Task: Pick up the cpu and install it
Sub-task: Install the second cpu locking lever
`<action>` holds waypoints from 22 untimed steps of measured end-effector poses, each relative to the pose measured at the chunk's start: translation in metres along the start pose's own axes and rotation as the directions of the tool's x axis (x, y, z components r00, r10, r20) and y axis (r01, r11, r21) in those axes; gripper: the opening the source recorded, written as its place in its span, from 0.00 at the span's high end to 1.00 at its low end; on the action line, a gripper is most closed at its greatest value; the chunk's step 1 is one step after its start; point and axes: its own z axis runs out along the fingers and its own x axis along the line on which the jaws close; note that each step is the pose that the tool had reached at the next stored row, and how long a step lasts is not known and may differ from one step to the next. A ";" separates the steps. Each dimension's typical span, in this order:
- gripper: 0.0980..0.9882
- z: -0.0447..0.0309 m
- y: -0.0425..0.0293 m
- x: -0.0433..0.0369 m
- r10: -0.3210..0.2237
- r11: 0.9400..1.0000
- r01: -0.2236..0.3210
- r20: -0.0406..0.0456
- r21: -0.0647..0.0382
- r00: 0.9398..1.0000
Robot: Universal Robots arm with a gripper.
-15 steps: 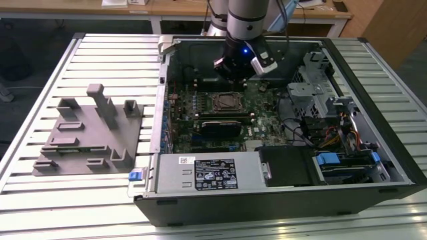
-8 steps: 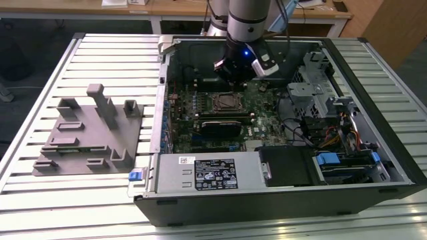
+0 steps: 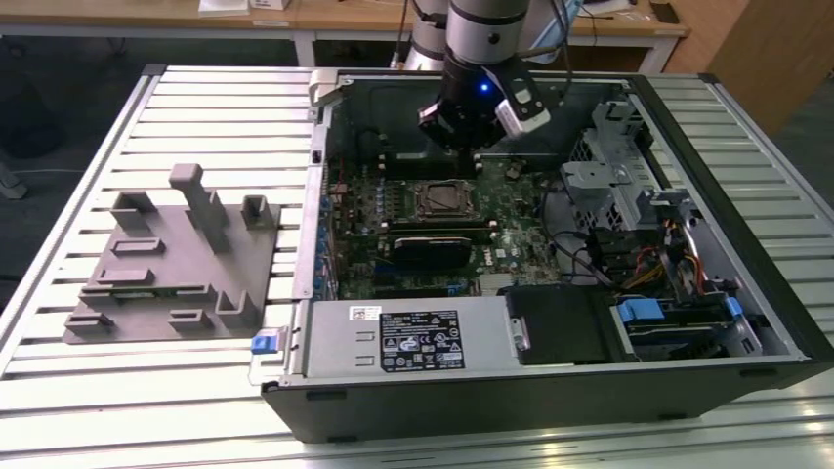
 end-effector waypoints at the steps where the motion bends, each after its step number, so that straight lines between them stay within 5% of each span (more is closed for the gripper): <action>1: 0.99 -0.0001 -0.0006 0.0000 0.000 1.000 0.000 0.000 0.000 1.000; 12: 0.99 -0.0017 -0.0200 0.0006 0.000 1.000 0.000 0.000 0.000 1.000; 17: 0.99 -0.0130 -0.0204 0.0003 0.000 1.000 0.000 -0.001 0.000 1.000; 22: 0.99 -0.0141 -0.0291 0.0006 0.000 1.000 0.000 -0.002 0.000 1.000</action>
